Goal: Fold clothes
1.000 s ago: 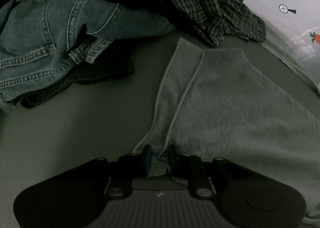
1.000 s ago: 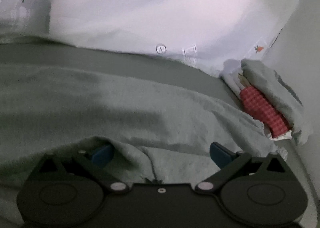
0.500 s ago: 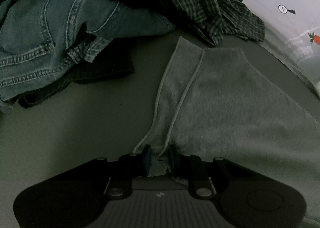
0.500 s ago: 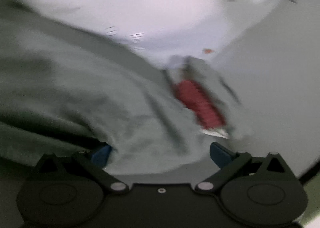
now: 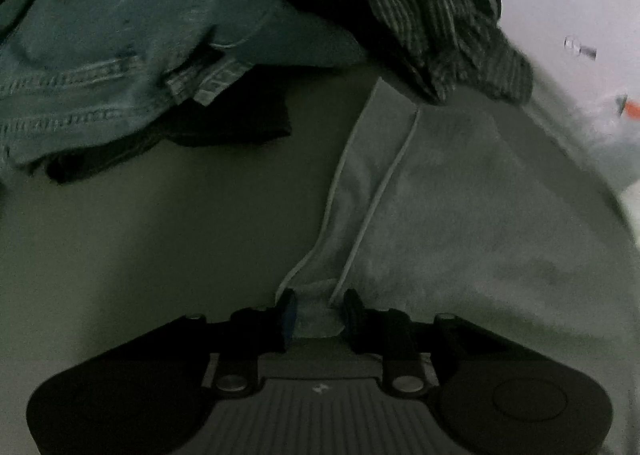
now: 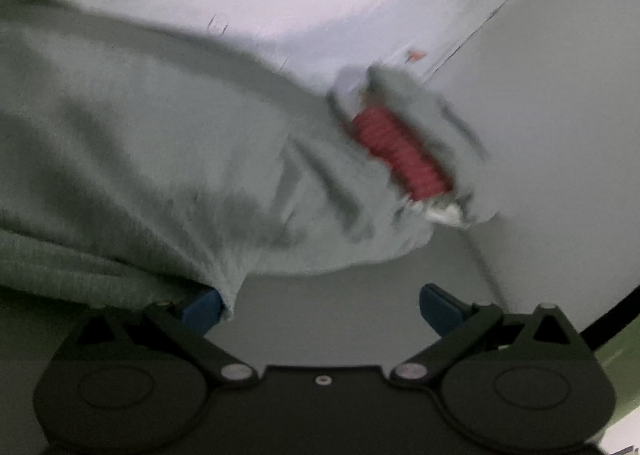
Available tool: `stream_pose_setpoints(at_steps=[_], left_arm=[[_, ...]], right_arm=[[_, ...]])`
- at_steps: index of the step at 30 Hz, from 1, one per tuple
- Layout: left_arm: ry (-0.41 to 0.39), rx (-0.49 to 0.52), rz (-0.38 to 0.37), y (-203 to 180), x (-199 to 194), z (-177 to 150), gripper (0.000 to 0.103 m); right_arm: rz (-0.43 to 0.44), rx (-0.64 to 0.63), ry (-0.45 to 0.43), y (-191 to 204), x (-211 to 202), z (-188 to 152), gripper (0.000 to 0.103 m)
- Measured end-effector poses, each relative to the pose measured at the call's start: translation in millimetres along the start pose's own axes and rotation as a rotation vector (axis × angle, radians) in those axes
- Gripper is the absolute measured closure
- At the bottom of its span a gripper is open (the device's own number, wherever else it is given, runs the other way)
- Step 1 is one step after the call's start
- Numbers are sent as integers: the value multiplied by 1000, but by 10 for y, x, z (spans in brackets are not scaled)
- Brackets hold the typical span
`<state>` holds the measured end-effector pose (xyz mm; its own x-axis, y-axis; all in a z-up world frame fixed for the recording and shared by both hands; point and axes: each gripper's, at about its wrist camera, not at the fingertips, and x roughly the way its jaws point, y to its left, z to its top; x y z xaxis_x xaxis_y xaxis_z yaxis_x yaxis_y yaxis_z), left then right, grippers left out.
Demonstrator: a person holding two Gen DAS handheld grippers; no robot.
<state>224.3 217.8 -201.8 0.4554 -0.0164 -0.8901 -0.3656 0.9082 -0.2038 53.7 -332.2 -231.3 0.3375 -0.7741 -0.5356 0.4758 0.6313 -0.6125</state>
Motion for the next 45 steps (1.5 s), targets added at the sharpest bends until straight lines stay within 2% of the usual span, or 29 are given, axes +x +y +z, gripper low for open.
stream_pose_setpoints(at_steps=[2,5,8,10,12,15,19,21,22,23,28,30,33,37,38,42,45], left_arm=[[-26,-33,-48,61,-100,-28,78],[-63,-82,-131,141,-242,-59,91],[-69,-104,-174,177,-256,-59,91],[-41,-103,-102,147,-184,-57,91],[-17,-112,-57,148,-122,-70,85],[-1,-125,-54,166,-56,-103,69],[-24,-87,-36,95,-9,-114,64],[-38,-50,-5,30,16,-110,69],[-41,-27,17,7,25,-113,77],[-44,-3,39,-16,33,-115,100],[-84,65,116,8,-59,-98,100],[-76,65,128,90,-36,-57,99],[-47,11,100,208,20,-36,98],[-89,26,84,174,-107,-71,91],[-99,25,66,177,-148,-62,85],[-125,-23,-72,227,-256,-18,82],[-108,-2,-106,134,-186,-23,77]], right_arm=[[6,2,12,66,14,-23,0],[2,69,37,89,41,-30,0],[-8,132,47,82,27,-41,0],[-11,143,34,78,30,-70,0],[-17,152,19,76,34,-97,0],[-32,158,8,99,32,-116,0],[-55,175,-4,131,27,-134,0],[-65,189,-11,150,4,-153,0],[-68,192,-16,156,-3,-161,0],[-71,192,-20,161,-7,-167,0],[-78,191,-29,174,-11,-180,0],[-78,195,-34,176,-13,-190,0],[-84,200,-46,186,-15,-213,0],[-94,198,-57,202,-24,-229,0],[-97,197,-60,206,-25,-233,0],[-111,191,-75,234,-35,-248,0],[-110,195,-79,231,-36,-253,0]])
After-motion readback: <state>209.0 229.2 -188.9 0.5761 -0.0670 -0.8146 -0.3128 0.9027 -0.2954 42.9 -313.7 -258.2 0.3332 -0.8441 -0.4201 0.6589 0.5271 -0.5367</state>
